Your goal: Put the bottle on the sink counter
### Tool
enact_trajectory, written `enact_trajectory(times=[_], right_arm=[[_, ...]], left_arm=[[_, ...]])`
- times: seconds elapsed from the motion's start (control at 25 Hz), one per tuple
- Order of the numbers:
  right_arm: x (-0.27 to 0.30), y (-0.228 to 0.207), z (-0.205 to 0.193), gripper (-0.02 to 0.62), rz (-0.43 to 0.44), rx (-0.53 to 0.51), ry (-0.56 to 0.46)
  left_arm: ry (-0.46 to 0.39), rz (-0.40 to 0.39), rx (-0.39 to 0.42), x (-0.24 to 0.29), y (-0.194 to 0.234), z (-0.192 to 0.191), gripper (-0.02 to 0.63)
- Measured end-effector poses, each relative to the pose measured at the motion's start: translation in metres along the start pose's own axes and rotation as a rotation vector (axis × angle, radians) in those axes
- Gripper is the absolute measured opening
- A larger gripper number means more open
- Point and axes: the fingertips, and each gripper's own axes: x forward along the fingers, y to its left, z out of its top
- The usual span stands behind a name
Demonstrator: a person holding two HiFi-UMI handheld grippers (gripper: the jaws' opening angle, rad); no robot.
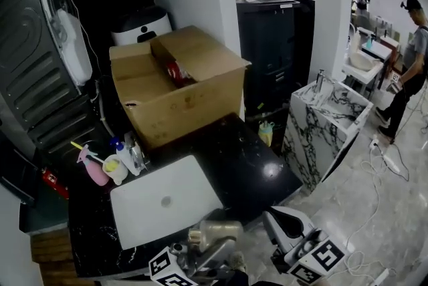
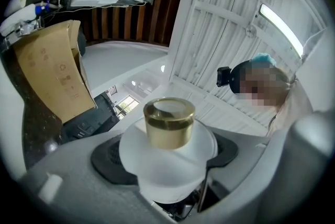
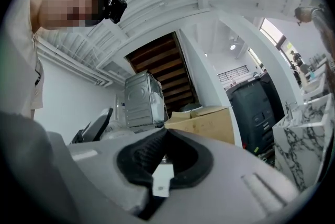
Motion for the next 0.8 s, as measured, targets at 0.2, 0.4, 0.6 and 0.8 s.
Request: enact_trajectory(times=[0.2,0.4,0.6,0.8], right_arm=[[0.054,-0.032,0.008,0.003,-0.008,-0.016,-0.007],[0.100,-0.055,0.003,0.003,-0.005,-0.027,0.000],[0.131,-0.072,-0.003,0.003,-0.019,-0.037,0.007],[0.151,-0.080,-0.015,0.003,-0.020,-0.028,0.031]], left_arm=[[0.003,-0.001,-0.002,0.026,0.053,0.024,0.348],[0.013,-0.002,0.002,0.045,0.101,0.040,0.348],[0.033,-0.001,0.006,0.055,0.136,0.047,0.348],[0.068,0.018,0.010,0.053,0.164,0.044,0.348]])
